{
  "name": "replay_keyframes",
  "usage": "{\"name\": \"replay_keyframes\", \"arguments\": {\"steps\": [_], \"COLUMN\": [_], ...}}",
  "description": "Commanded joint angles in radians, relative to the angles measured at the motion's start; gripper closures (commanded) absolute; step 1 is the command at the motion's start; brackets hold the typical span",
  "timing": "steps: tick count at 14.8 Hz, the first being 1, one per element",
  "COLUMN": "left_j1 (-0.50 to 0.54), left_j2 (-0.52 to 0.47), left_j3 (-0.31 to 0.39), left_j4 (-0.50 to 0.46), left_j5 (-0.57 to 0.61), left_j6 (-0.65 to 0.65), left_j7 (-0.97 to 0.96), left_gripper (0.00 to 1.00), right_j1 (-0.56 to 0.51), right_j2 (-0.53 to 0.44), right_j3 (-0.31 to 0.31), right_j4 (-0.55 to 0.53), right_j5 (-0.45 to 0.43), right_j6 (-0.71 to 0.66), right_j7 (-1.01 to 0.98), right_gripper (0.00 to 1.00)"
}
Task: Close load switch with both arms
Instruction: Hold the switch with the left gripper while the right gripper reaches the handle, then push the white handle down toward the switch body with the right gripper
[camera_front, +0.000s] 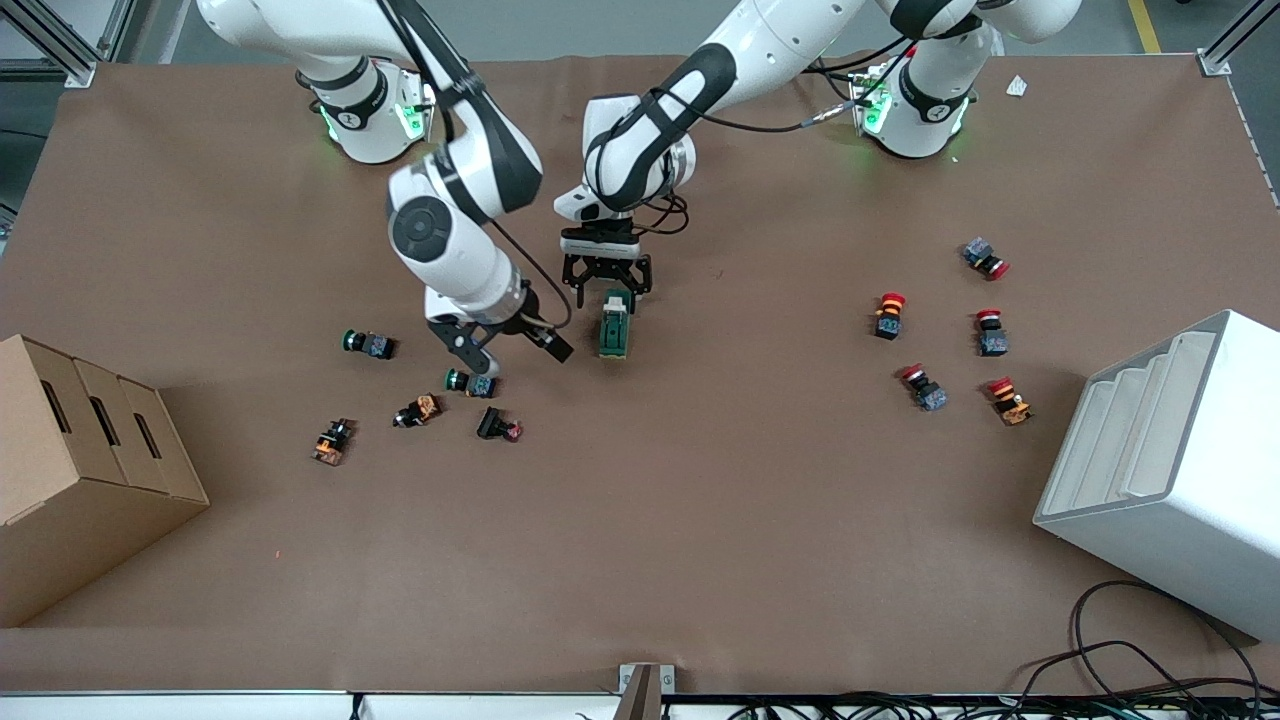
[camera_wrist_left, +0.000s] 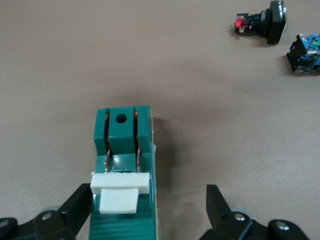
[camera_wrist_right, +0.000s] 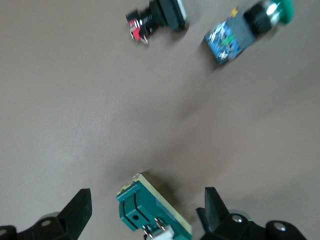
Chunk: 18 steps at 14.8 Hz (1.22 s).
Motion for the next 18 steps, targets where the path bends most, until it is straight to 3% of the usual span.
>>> {"name": "replay_keyframes", "arguments": {"steps": [1,4,8,11,18], "left_j1": [-0.006,-0.055,-0.097,-0.103,-0.134], "left_j2": [-0.002,-0.002,0.019,0.044,0.091], "left_j3": [0.005,0.005,0.008,0.009,0.011], "left_j4": [-0.021,-0.019,-0.031,-0.058,-0.062], "left_j5": [0.078,0.080,0.091,0.239,0.307], "left_j6": [-0.017,-0.144,-0.195,-0.212,-0.367], "left_j7": [-0.086,-0.190,-0.249,-0.390,-0.430], "left_gripper": [0.00,0.00,0.00,0.00,0.00], "right_j1": [0.000,-0.003,-0.004,-0.010,0.010], "right_j2": [0.056,0.110,0.121,0.137,0.162], "right_j3": [0.013,0.058,0.075,0.110,0.153], "right_j4": [0.047,0.087,0.085,0.082,0.079], "right_j5": [0.090,0.091,0.097,0.097,0.124], "right_j6": [0.015,0.013,0.003,0.010,0.027], "right_j7": [0.002,-0.031,-0.182,-0.185,-0.188], "right_gripper": [0.00,0.00,0.00,0.00,0.00]}}
